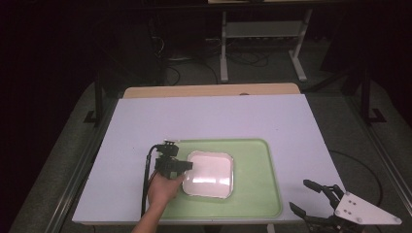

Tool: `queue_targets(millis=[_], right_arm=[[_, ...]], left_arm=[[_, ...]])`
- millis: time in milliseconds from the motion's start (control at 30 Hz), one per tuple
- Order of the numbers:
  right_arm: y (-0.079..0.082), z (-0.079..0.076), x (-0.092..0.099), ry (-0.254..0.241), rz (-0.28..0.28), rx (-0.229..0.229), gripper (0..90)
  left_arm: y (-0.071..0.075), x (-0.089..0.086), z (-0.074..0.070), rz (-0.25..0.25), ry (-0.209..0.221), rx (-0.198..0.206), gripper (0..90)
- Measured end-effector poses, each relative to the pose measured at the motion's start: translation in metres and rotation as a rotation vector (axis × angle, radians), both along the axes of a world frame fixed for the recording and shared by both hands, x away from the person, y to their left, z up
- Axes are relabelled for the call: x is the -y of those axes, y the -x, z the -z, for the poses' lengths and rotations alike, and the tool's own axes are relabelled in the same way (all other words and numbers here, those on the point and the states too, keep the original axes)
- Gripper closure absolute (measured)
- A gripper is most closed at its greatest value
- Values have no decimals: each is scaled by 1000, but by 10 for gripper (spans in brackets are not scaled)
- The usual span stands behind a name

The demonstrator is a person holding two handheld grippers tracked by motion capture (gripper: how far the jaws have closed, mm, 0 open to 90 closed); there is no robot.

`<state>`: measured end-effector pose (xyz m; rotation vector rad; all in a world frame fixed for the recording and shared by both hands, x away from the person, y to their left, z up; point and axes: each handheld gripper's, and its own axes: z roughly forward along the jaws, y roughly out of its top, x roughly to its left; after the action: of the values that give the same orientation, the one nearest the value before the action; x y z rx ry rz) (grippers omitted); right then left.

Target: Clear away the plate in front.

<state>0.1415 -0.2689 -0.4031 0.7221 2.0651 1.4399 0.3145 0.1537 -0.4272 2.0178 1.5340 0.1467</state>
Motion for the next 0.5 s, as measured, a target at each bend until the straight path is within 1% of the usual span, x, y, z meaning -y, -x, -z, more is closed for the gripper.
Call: queue_targets(millis=[33,100,167,200,233,267,333,367,400,467,500], right_arm=[[0,0,0,-1,0,0,253],[0,0,0,-3,0,2,254],[0,0,0,-4,-1,3,254],[0,-1,0,-5,-2,3,255],[0,-1,0,-4,-4,5,255],[0,-1,0,-4,-4,5,255],[0,-1,0,-3,-7,7,256],[0,-1,-1,-4,-7,6,256],[0,-1,-1,-4,-7,6,256],[0,-1,-1,-4,-9,6,257],[0,-1,-2,-2,-11,6,257]], left_arm=[[-4,4,1,3,-16,6,671],[-7,9,3,-2,-44,17,710],[-10,10,7,-4,-48,17,763],[-10,10,8,-12,-46,28,785],[-10,8,7,-28,-40,34,834],[-10,8,7,-28,-40,34,841],[-9,4,9,-57,-19,40,848],[-6,-1,11,-100,17,45,864],[-6,-1,11,-100,17,45,868],[-2,-5,13,-149,40,61,872],[2,-7,14,-185,54,70,874]])
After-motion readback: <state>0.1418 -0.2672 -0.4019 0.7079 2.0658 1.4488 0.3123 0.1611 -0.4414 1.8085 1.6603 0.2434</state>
